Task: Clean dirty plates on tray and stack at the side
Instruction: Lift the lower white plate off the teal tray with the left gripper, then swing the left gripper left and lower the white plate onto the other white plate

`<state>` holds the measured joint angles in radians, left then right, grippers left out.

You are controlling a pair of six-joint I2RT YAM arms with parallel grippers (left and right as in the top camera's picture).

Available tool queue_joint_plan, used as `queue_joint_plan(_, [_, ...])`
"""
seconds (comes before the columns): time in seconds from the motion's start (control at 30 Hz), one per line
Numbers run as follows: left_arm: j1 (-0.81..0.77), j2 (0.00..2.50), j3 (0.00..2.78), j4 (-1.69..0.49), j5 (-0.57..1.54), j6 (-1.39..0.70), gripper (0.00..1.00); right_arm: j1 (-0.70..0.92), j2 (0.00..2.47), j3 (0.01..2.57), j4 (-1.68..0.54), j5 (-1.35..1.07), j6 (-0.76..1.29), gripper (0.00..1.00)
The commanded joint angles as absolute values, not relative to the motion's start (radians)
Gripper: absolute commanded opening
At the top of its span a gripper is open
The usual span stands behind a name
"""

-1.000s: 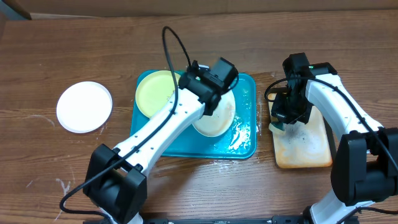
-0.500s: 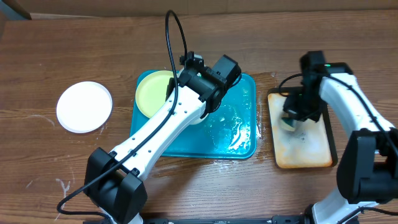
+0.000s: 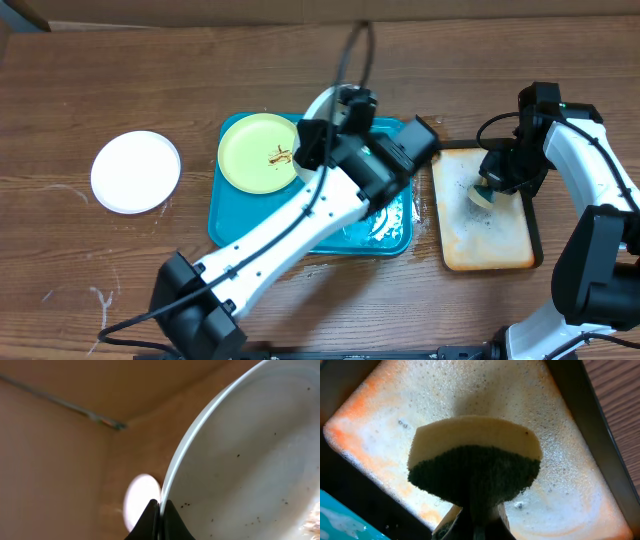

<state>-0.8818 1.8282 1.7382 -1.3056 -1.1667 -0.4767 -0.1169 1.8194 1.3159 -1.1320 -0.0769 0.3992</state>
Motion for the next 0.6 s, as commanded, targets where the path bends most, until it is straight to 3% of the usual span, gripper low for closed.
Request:
queue_joint_plan(0.0, [-0.918,1.81,1.766,-1.304,-1.42,-0.385,0.04,-0.117,1.797,1.316,-1.126,-0.103,0.392,0.04])
queue_joint_plan(0.57, [-0.972,1.81,1.766,-1.152,-1.557,-0.155,0.04,-0.118,1.797,1.316,-1.126,-0.126,0.392,0.04])
